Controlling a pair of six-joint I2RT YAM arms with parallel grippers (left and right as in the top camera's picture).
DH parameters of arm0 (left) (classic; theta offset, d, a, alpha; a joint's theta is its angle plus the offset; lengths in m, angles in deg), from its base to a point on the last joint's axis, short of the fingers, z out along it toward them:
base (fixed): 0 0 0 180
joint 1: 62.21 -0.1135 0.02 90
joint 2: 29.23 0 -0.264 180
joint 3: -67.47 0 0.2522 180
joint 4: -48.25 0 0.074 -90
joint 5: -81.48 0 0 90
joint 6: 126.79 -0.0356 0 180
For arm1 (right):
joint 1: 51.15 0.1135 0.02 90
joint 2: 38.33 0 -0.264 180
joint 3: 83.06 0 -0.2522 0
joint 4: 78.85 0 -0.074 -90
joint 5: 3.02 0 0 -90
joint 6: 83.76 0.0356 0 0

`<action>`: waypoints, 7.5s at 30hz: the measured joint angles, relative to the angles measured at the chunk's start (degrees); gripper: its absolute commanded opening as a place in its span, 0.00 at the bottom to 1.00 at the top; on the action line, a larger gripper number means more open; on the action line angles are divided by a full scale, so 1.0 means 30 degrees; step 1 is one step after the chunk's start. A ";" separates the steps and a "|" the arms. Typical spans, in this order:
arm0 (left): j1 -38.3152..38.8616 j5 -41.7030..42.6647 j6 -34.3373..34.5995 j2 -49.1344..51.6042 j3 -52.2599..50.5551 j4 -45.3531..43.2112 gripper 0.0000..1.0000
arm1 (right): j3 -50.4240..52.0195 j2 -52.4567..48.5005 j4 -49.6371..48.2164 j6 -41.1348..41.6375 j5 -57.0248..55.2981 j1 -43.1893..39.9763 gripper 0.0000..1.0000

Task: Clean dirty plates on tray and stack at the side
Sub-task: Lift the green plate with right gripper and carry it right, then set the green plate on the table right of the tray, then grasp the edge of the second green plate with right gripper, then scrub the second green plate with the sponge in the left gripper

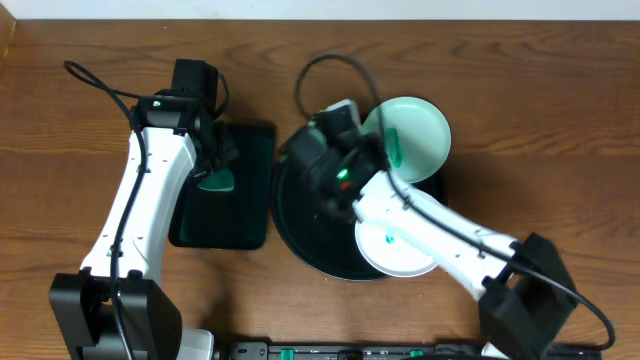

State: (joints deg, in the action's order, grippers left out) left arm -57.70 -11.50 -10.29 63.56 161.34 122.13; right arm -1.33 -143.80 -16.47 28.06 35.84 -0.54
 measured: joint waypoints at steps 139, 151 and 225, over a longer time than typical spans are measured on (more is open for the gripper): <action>0.0000 0.0007 0.0066 0.0022 -0.0022 -0.1457 0.07 | -0.3235 -0.5646 0.0277 -0.6892 2.0815 -1.3129 0.01; 0.0000 0.0452 0.0073 0.0036 -0.0022 -0.1319 0.07 | -0.3213 -0.5646 0.0852 -0.3082 2.2097 -0.9435 0.01; 0.8087 0.6462 0.0976 0.7767 0.0000 -0.7737 0.07 | -0.0444 -0.5435 -0.0590 -0.2047 2.2520 -0.9413 0.01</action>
State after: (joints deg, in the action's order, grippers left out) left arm -33.43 7.89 -7.36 86.86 161.34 98.92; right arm -2.66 -160.10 -18.24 21.92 103.40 -28.78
